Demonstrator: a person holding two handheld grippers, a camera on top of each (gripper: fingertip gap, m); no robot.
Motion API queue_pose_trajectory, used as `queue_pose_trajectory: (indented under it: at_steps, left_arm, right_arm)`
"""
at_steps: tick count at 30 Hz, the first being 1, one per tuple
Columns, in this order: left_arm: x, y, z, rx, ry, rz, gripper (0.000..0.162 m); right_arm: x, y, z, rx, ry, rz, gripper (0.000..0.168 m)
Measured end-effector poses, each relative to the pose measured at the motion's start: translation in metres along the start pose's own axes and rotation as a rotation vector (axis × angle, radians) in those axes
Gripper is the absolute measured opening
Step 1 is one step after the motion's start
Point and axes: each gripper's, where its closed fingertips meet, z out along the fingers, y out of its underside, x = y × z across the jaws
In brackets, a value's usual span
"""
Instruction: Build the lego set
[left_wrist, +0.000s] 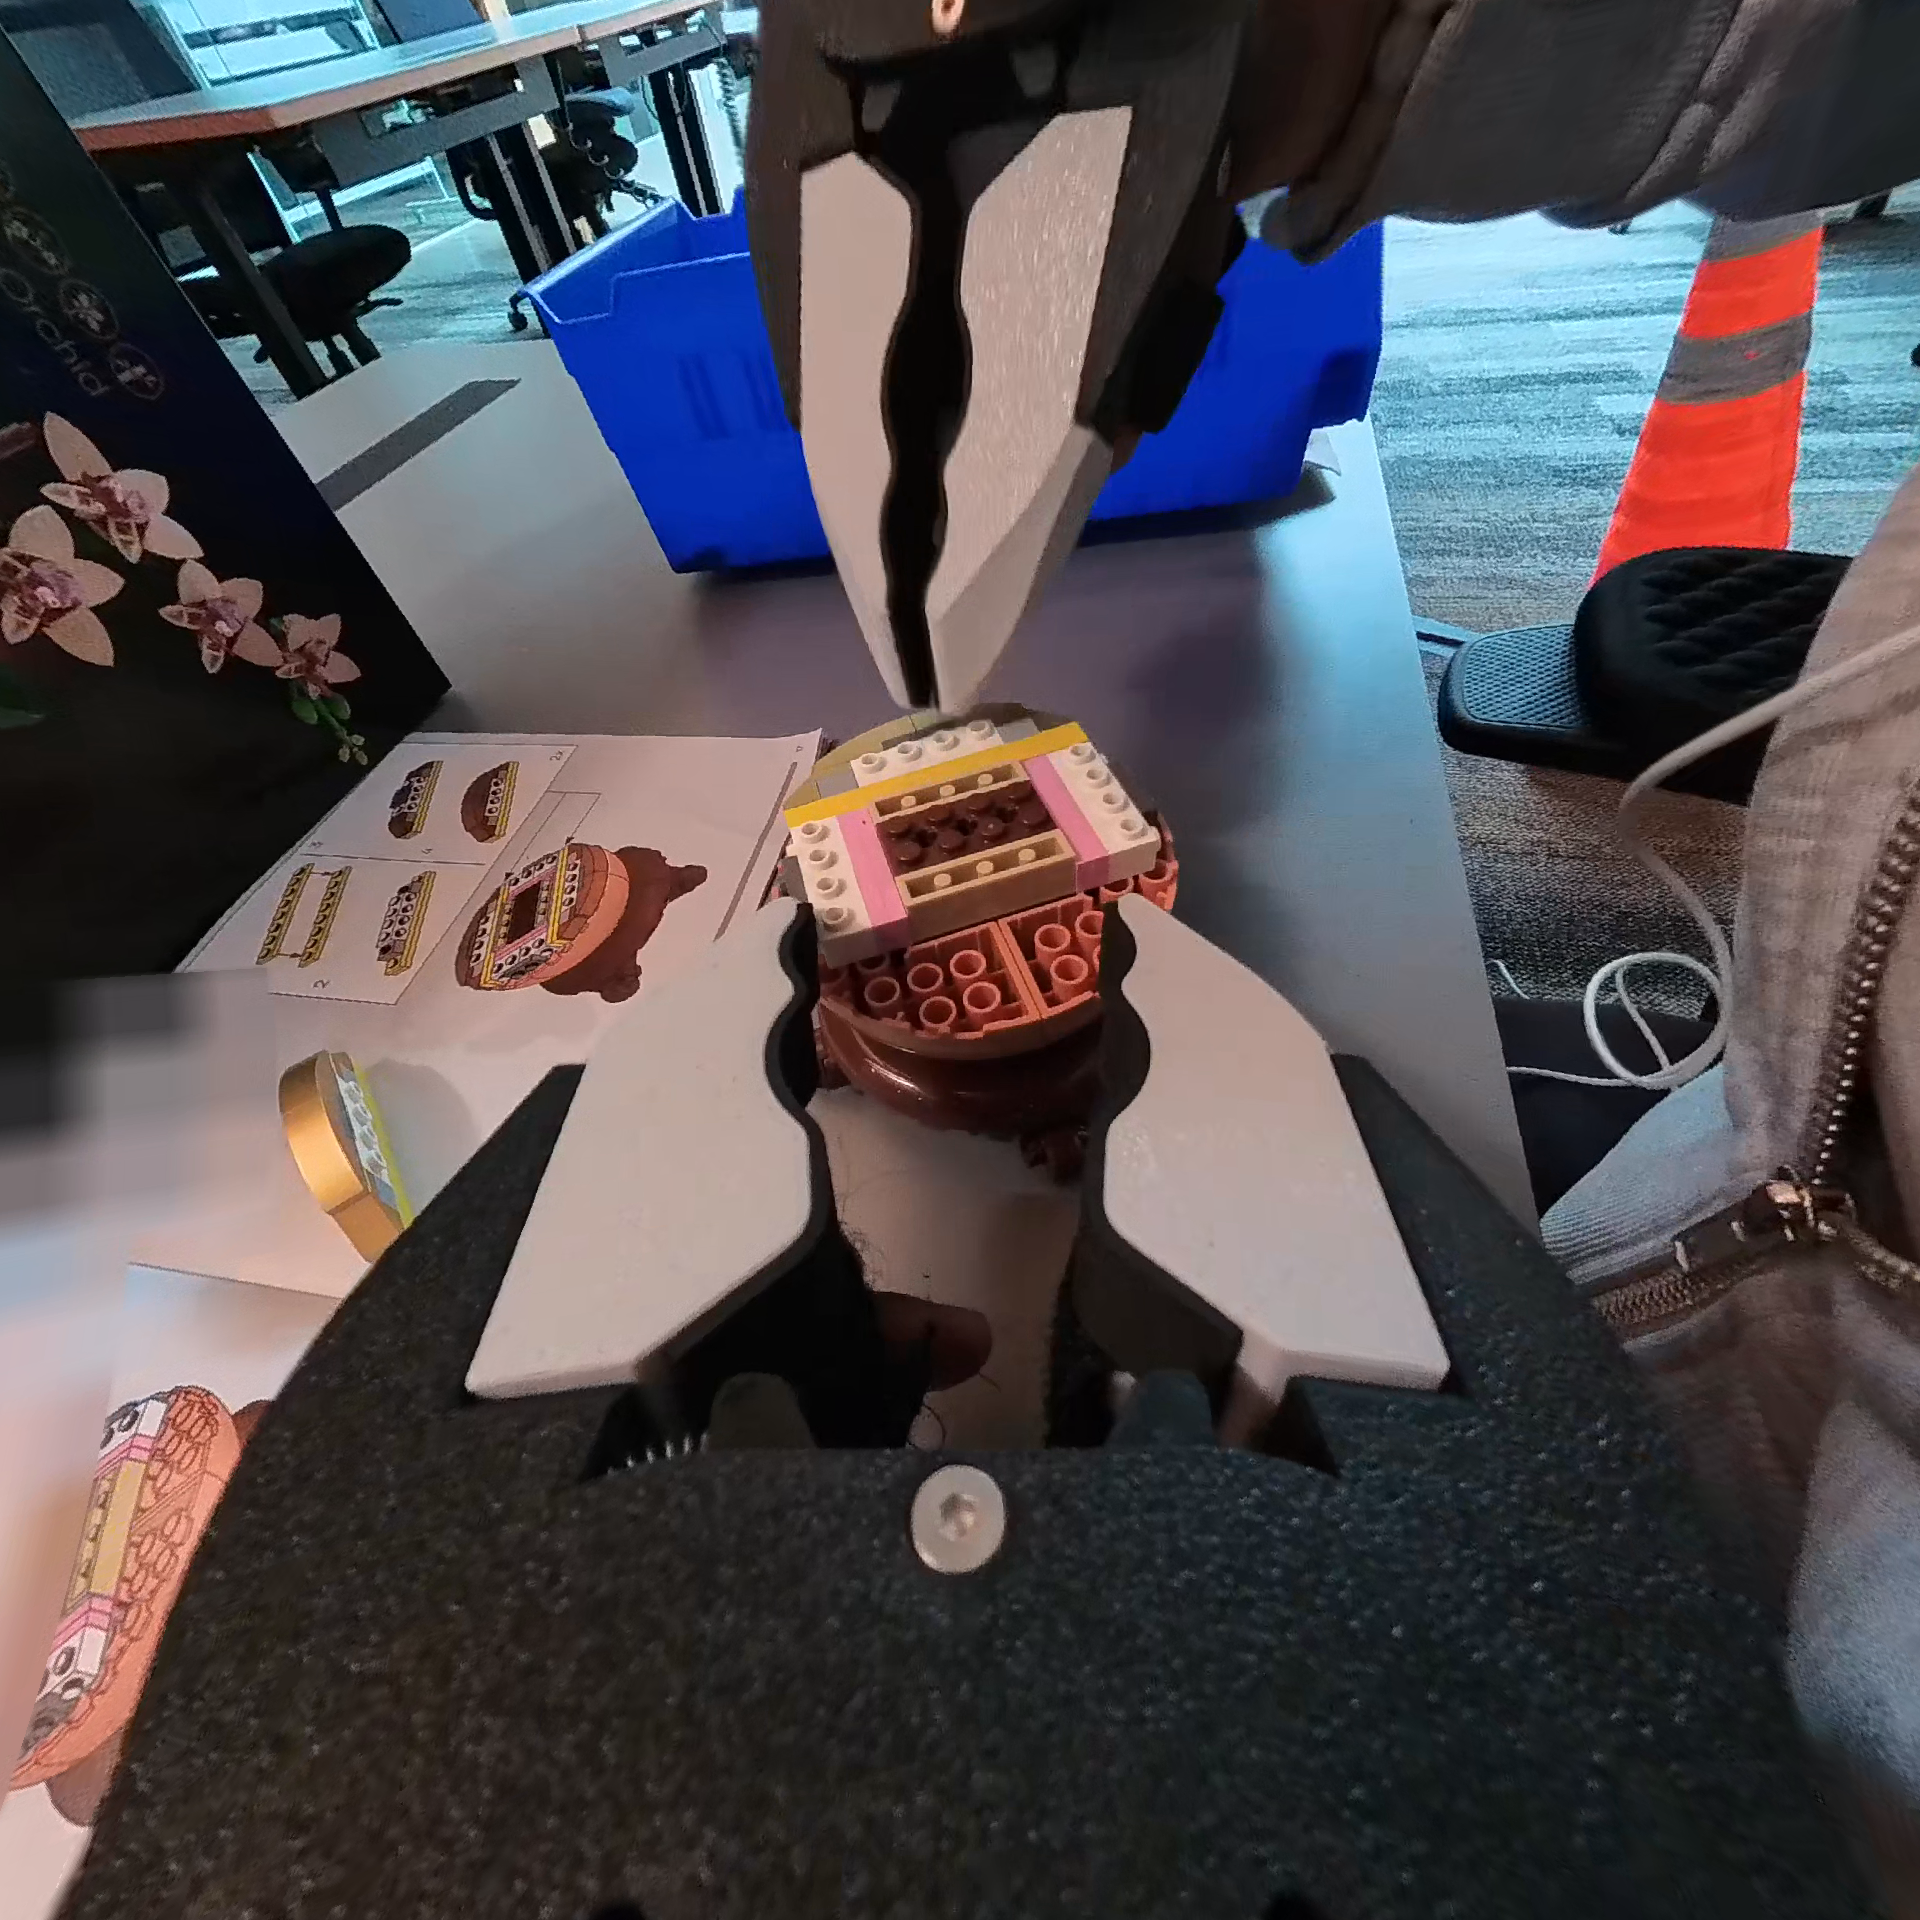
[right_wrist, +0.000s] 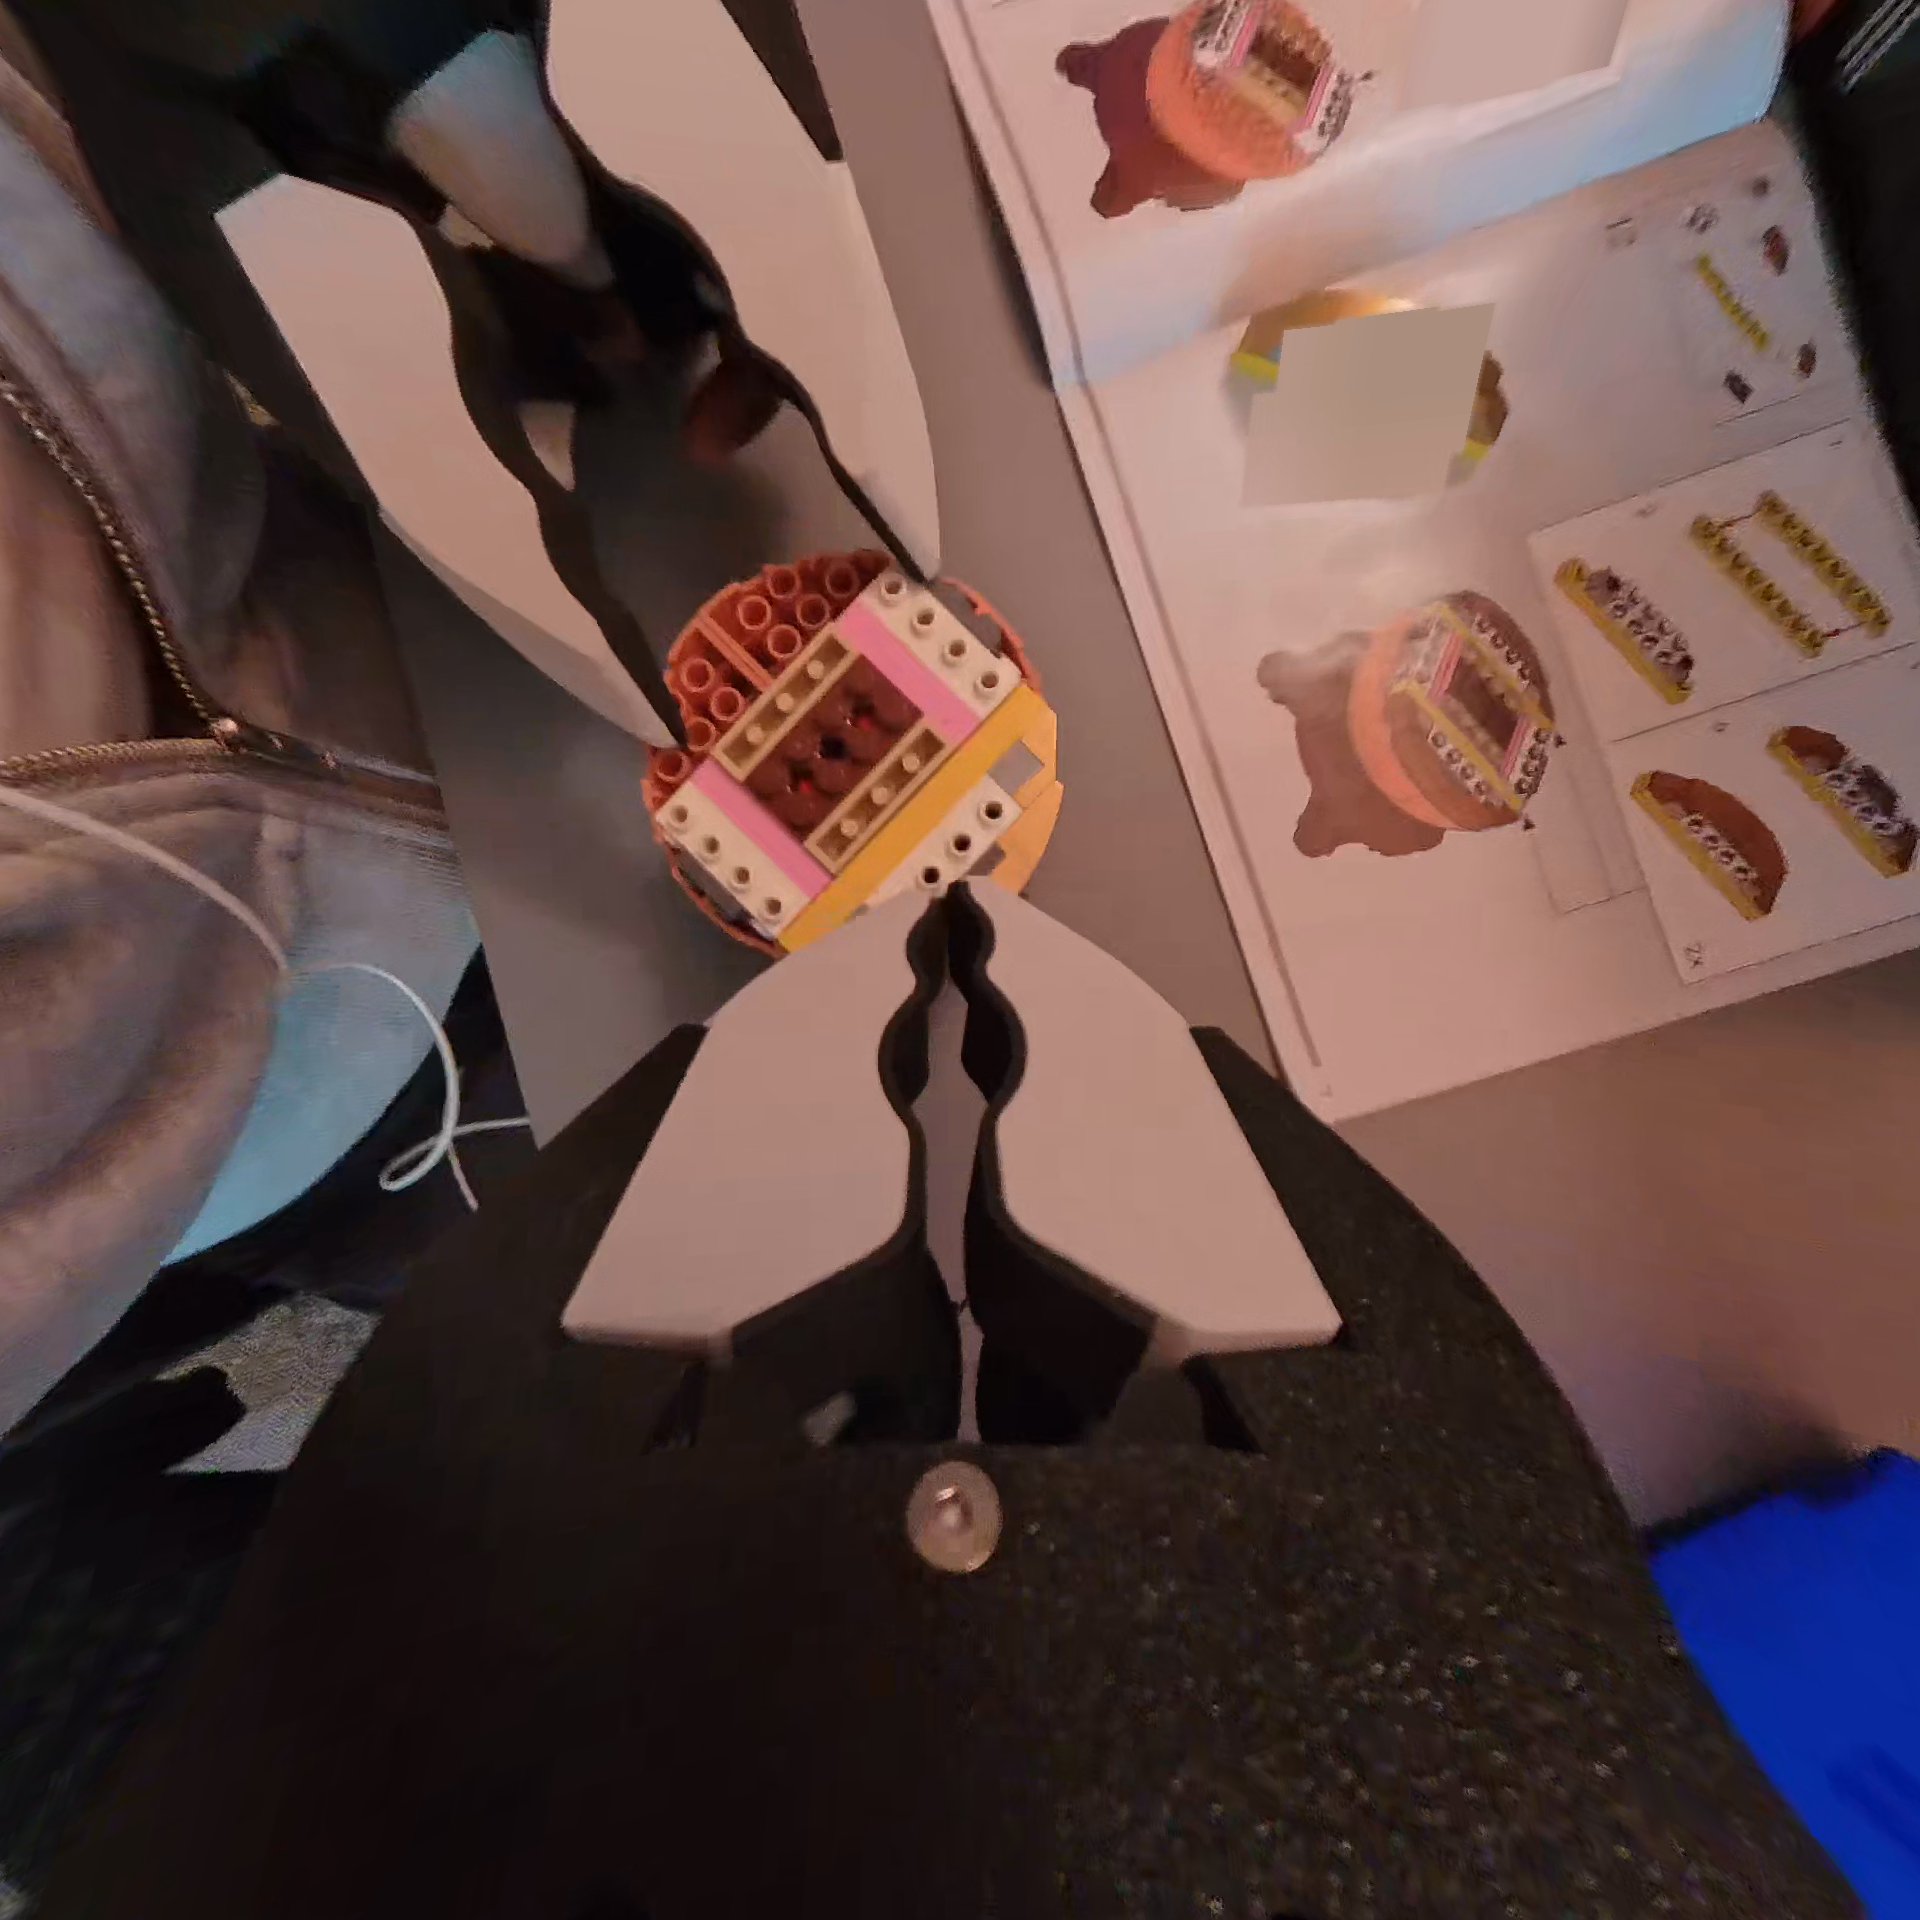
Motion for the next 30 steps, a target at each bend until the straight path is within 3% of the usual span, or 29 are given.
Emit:
queue_pose_trajectory:
  at_steps: [23,26,28,30]
  left_arm:
    - [0.000,0.001,-0.002,0.009,0.018,-0.027,0.051]
    - [0.000,0.001,-0.002,-0.001,0.018,-0.013,0.051]
    - [0.001,0.001,-0.002,-0.010,0.014,-0.008,0.051]
    - [0.001,0.002,-0.003,-0.012,0.010,-0.008,0.051]
  right_arm:
    - [-0.003,-0.004,0.002,-0.070,0.089,-0.117,0.000]
    - [-0.003,-0.010,0.001,-0.034,0.033,-0.110,0.000]
    - [0.001,-0.026,-0.006,0.080,0.017,-0.115,0.000]
    - [0.007,-0.022,-0.004,0.039,0.024,-0.170,0.008]
